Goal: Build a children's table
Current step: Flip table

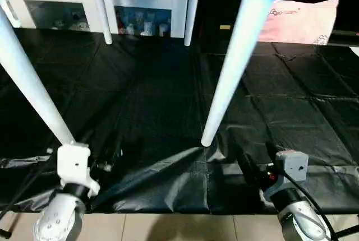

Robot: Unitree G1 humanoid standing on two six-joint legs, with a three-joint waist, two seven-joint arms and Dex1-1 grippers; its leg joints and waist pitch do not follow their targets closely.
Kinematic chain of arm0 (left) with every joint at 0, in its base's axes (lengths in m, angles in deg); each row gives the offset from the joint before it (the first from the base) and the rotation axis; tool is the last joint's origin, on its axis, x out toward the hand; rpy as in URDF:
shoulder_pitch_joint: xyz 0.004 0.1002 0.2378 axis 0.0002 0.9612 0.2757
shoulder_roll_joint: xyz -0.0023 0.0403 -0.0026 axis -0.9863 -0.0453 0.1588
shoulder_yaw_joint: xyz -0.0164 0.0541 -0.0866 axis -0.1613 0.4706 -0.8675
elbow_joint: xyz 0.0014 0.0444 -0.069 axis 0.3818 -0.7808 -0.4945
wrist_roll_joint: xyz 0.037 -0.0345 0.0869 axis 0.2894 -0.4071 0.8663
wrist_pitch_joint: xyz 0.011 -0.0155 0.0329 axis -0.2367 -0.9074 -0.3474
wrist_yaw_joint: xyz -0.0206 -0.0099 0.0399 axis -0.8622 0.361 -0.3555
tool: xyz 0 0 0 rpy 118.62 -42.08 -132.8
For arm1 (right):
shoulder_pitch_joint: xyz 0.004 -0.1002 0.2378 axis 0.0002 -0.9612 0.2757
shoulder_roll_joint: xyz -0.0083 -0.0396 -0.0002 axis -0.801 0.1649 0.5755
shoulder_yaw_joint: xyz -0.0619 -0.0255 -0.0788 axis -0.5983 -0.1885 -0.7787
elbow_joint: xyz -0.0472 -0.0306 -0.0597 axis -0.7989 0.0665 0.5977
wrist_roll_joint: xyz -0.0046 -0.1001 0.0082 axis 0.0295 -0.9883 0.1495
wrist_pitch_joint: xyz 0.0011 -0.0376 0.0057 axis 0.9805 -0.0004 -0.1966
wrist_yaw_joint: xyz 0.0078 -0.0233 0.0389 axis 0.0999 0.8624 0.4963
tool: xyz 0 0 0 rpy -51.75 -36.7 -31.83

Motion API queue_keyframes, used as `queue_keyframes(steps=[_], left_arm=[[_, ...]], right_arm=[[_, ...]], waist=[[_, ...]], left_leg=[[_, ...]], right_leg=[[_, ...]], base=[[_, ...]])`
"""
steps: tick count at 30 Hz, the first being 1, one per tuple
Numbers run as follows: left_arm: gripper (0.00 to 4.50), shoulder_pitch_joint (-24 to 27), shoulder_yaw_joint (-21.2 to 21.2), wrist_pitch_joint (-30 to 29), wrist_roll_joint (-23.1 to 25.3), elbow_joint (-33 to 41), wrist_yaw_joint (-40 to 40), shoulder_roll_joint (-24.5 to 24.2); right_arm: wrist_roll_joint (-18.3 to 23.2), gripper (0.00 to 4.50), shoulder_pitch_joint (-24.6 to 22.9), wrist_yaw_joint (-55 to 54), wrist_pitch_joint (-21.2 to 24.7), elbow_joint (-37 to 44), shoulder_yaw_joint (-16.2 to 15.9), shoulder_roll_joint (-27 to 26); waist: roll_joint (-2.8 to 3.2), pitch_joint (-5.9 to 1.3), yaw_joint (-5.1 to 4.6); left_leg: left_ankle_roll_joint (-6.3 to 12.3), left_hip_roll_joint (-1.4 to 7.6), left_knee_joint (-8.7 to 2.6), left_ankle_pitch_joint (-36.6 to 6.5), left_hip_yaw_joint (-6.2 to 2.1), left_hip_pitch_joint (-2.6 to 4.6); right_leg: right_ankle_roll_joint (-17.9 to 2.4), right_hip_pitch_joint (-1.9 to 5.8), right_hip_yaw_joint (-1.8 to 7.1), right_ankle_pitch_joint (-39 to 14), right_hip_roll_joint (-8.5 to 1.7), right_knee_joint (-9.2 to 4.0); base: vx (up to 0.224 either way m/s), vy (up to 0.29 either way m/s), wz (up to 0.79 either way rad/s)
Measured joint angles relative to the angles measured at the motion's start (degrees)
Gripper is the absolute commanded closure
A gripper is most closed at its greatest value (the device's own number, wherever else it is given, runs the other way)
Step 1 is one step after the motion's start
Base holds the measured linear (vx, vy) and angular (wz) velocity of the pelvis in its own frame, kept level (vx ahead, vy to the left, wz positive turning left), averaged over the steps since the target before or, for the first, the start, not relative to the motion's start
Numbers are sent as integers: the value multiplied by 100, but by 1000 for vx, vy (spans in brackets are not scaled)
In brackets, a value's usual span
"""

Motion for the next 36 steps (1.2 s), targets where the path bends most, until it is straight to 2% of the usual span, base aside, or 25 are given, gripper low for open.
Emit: queue_keyframes(steps=[6,36], left_arm=[[62,95,-40,132,1,-49,71,77],[62,107,-81,165,1,-49,82,79]], right_arm=[[10,0,65,74,93,-2,-56,73],[18,0,65,96,139,-2,-102,88]], waist=[[2,2,5],[1,0,7]], left_leg=[[-3,4,-2,1,0,29],[-5,3,-2,2,3,27]], right_leg=[[24,21,-2,-5,1,3],[25,23,1,-4,1,2]], base=[[0,0,0],[0,0,0]])
